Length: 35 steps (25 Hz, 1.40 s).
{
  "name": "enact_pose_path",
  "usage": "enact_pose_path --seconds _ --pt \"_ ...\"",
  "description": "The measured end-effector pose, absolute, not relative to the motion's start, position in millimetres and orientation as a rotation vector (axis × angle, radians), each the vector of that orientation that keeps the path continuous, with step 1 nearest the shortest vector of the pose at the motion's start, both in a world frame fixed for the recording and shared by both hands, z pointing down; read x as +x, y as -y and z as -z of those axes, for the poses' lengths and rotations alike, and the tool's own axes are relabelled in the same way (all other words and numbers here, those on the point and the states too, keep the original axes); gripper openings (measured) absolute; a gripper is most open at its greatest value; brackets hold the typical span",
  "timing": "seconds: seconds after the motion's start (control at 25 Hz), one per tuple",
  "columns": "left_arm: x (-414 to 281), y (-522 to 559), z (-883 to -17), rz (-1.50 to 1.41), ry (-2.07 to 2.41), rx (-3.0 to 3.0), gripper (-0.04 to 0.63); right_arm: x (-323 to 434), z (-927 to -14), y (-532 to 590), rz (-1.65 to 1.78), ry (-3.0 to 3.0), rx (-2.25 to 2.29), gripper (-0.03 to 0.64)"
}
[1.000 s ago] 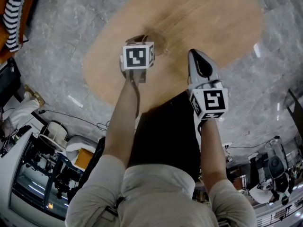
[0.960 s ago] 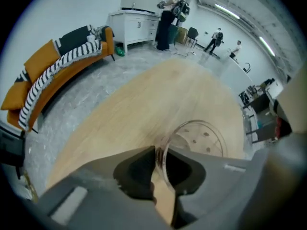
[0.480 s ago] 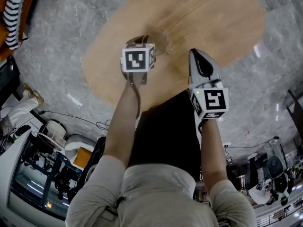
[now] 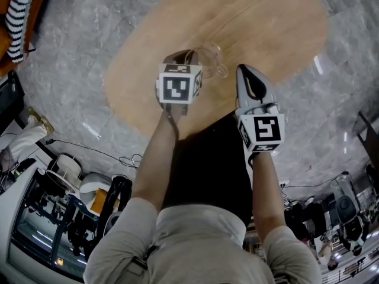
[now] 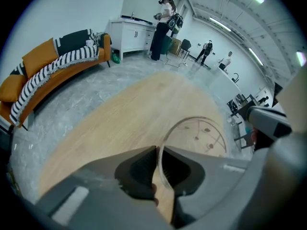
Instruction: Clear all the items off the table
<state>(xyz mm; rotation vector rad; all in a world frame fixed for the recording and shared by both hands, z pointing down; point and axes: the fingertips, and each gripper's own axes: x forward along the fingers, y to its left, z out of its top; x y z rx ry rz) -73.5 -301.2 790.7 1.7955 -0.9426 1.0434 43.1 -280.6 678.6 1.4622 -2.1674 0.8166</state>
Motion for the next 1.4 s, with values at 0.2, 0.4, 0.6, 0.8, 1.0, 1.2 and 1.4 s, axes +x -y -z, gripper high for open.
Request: enact_pose_path --seconds 0.2,0.4,0.6,0.8,1.0,1.2,1.4 --pt "-62 291 -759 -0.986 0.956 1.813 0.039 51 -658 283 -0.797 2.188 1.497 0.006" --pt "-61 274 -721 -0.957 0.972 1.829 0.039 47 -626 278 -0.735 2.224 1.472 0.006" --pt "-69 263 -670 -0.906 1.004 1.840 0.038 42 -578 272 -0.674 2.238 1.498 0.006" --pt "-62 254 -629 -0.878 1.009 1.883 0.040 43 -544 262 -0.646 2.245 1.512 0.006" --pt "-54 250 -589 -0.847 0.993 1.937 0.040 45 -503 251 -0.589 2.252 1.570 0.006" --pt "-41 268 -531 -0.801 0.953 2.057 0.040 51 -451 250 -0.548 2.233 1.674 0.006" --pt "-15 271 -492 -0.724 0.954 2.130 0.040 69 -422 239 -0.514 2.226 1.745 0.006"
